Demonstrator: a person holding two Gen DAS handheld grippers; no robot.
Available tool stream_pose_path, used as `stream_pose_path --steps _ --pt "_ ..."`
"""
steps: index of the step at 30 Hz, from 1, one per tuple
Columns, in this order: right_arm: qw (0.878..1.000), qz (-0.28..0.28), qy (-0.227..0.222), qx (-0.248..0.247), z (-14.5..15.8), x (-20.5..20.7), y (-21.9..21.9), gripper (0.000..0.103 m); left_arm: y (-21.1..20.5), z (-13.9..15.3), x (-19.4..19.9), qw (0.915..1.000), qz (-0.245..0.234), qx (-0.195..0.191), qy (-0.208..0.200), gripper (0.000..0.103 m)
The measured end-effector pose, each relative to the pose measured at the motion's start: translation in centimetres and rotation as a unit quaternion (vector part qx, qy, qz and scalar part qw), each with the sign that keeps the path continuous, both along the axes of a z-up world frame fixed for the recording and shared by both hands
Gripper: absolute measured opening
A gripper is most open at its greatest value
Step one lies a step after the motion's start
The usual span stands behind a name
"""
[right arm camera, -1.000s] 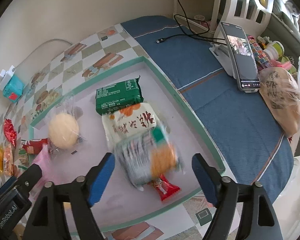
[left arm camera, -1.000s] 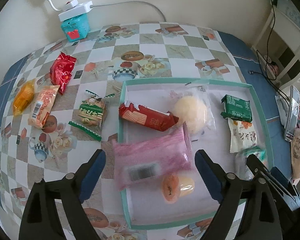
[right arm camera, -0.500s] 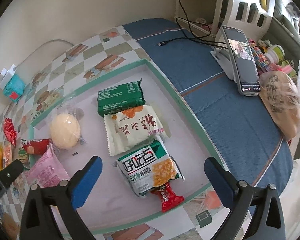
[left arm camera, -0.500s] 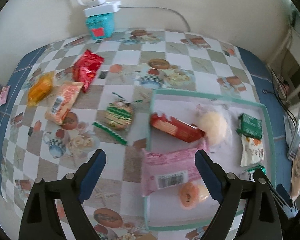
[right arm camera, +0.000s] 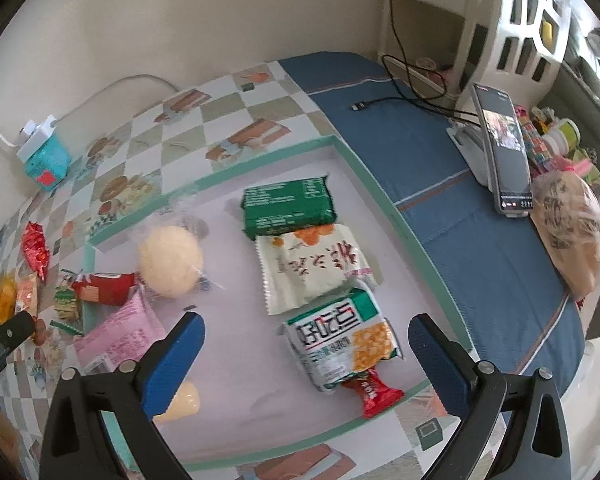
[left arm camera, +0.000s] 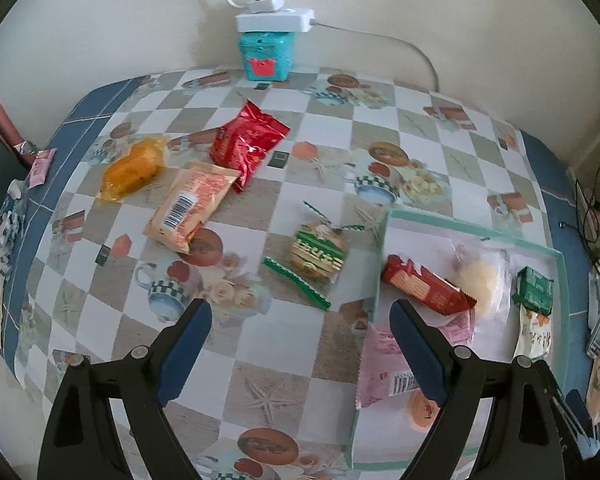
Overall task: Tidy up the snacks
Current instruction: 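Move both grippers back toward the remaining snacks beside the tray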
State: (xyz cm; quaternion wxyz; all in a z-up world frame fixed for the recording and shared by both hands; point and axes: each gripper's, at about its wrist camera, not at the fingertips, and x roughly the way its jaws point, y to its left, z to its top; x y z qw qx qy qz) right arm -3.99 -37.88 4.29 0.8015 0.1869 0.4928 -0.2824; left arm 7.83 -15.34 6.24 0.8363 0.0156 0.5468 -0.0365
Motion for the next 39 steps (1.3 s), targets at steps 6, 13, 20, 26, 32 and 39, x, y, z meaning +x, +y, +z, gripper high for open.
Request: stream_pose_path --steps 6,13,20,26,32,39 --pt "1.0 0.02 -0.011 -0.001 0.8 1.0 2.1 0.103 1.6 0.5 0.6 0.9998 0.015 0.012 -0.01 0.091" --pt "0.997 0.073 -0.024 0.011 1.2 3.3 6.3 0.103 5.4 0.7 1.5 0.9984 0.047 0.03 -0.013 0.091" --pt "0.995 0.099 -0.025 0.02 0.9 5.1 9.2 0.103 10.1 0.8 2.4 0.994 0.101 0.039 -0.014 0.091" --pt "0.993 0.114 -0.026 0.023 0.8 6.2 11.6 0.103 13.8 1.0 2.8 0.9904 0.135 0.025 -0.013 0.091" --pt "0.989 0.141 -0.022 0.024 0.6 7.3 14.5 0.103 17.3 1.4 3.2 0.9863 0.163 0.018 -0.016 0.091" --pt "0.983 0.181 -0.021 0.025 0.4 8.6 18.7 0.103 21.7 0.9 3.2 0.9787 0.205 0.008 -0.008 0.091"
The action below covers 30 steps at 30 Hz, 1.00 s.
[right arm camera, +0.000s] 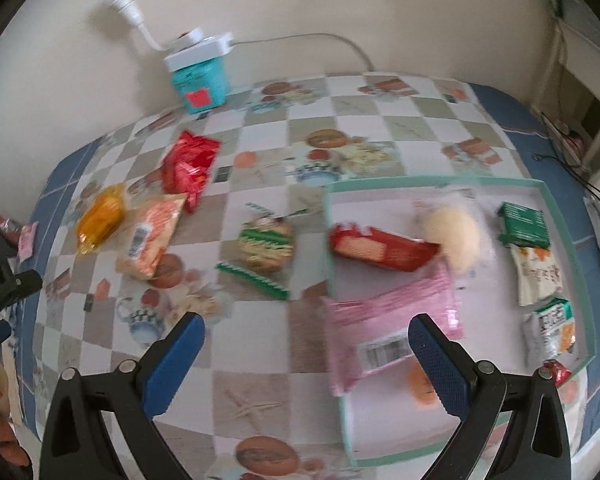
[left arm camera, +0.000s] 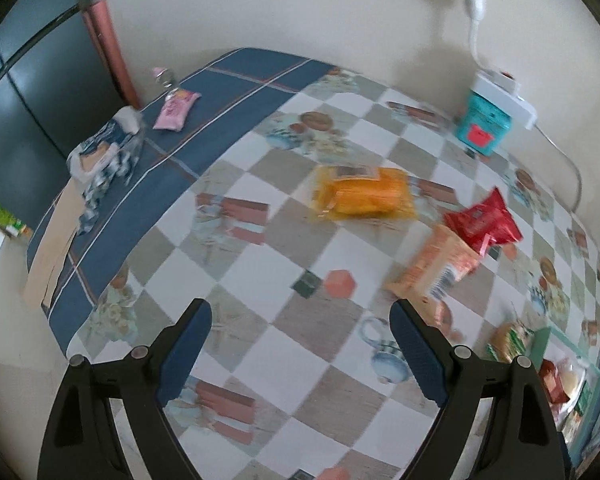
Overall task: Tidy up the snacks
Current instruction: 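Move both grippers back toward the remaining snacks beside the tray, then grasp the green-wrapped round cake with the right gripper while the left grasps the tan bread packet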
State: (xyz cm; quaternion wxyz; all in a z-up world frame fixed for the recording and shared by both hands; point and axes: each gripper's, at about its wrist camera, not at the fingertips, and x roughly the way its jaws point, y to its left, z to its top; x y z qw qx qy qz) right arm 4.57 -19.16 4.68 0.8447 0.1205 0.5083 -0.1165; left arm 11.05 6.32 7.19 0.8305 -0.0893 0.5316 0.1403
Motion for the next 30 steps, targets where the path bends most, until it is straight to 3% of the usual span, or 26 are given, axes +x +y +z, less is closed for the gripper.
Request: stream_pose_path --steps 7,13,23,30 --pt "0.999 0.037 -0.005 -0.004 -0.3 1.2 3.0 0.103 3.1 -1.2 0.0 0.9994 0.029 -0.015 0.012 0.091" --pt "0.999 0.037 -0.02 0.014 -0.9 1.8 2.4 0.103 4.3 -2.2 0.3 0.9982 0.038 -0.041 0.021 0.091" --pt "0.996 0.022 -0.072 0.044 0.2 2.1 -1.7 0.103 3.7 -4.6 2.6 0.9962 0.017 -0.079 0.032 0.091" --pt "0.997 0.024 -0.061 0.029 -0.1 3.8 -1.5 0.101 1.1 -5.6 4.8 0.9956 -0.029 -0.084 0.028 0.091"
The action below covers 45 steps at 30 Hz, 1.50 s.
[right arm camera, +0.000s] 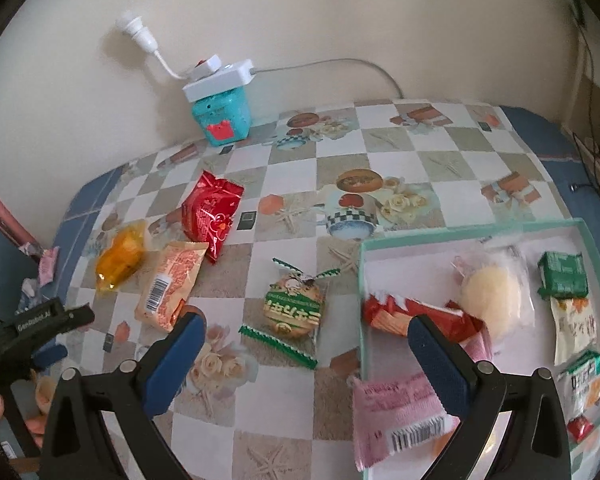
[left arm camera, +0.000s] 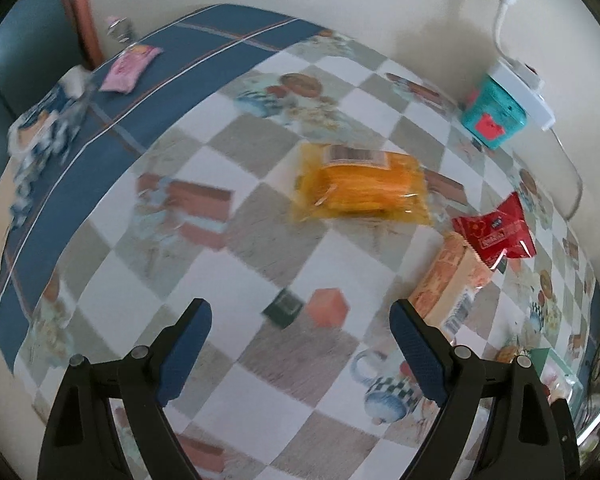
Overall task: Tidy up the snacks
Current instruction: 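Grasp the green-wrapped round cake with the right gripper while the left grasps the tan bread packet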
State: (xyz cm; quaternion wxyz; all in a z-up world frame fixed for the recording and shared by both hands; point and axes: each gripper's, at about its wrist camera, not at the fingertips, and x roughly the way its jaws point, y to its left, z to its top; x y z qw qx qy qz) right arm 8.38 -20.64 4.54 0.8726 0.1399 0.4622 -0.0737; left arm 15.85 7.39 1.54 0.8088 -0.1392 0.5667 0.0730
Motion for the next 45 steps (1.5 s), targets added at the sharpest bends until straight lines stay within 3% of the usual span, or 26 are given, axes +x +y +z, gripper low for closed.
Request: stream_pose_path --steps 12,20,28,38,43,45 --pt "0.999 0.017 0.019 -0.02 -2.1 2.9 2.1 0.085 -4.4 0.6 1.7 0.9981 -0.041 -0.005 -0.046 0.091" --pt "0.999 0.014 0.031 -0.011 -3.8 3.4 1.7 0.075 -6.1 -0.3 2.4 0.9967 -0.059 -0.018 -0.052 0.091" --pt "0.999 0.009 0.046 -0.003 -5.1 3.9 1.3 0.074 -7.7 -1.4 2.9 0.9949 -0.086 -0.028 -0.045 0.091" --pt "0.999 0.013 0.048 -0.004 -5.2 4.1 1.3 0.074 -9.4 -2.8 3.6 0.9938 -0.107 -0.014 -0.027 0.091" --pt "0.998 0.019 0.051 -0.002 -5.5 4.3 1.7 0.073 -9.3 -3.3 3.9 0.9941 -0.106 -0.006 -0.019 0.075" --pt "0.998 0.018 0.055 -0.001 -5.8 4.3 1.7 0.073 -9.0 -3.3 3.9 0.9947 -0.101 -0.008 -0.016 0.075"
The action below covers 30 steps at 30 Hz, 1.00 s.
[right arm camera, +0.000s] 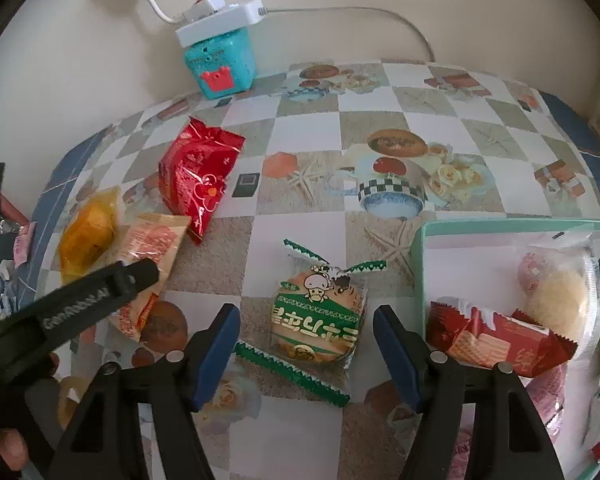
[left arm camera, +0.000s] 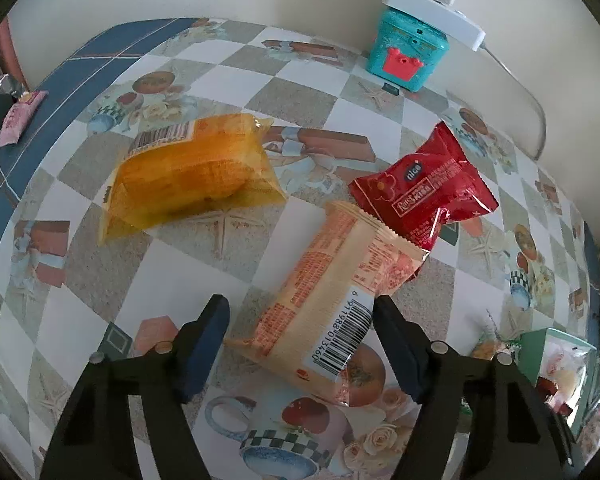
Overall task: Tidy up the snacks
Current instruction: 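Grasp the green-wrapped round cake with the right gripper while the left grasps the tan bread packet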
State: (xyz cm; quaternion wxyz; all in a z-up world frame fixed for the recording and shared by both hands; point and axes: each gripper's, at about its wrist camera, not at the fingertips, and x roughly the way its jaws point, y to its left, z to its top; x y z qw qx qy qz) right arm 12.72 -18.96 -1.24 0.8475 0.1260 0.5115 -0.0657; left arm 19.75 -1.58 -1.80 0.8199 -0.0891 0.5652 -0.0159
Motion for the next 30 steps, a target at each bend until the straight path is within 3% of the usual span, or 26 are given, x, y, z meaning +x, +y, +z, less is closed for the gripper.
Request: stream_pose_path --steps 8,12,15,23,30 --pt "0.999 0.004 0.013 -0.031 -0.6 0.9 0.8 0.069 1.9 0.2 -0.1 0.9991 0.029 0.03 0.008 0.074" --pt "0.998 0.015 0.02 -0.062 -0.8 1.4 1.7 0.058 2.5 0.2 -0.2 0.9987 0.036 0.033 0.013 0.074" --pt "0.997 0.018 0.023 -0.073 -0.9 1.4 1.9 0.056 2.6 0.2 -0.2 0.9983 0.038 0.041 0.015 0.074" --pt "0.996 0.026 0.015 -0.084 -1.0 1.0 2.2 0.053 2.3 0.2 -0.2 0.9978 0.036 0.05 0.024 0.074" --pt "0.998 0.023 0.01 -0.059 -0.2 -0.9 2.4 0.053 2.2 0.4 -1.5 0.9974 0.035 0.053 0.035 0.073"
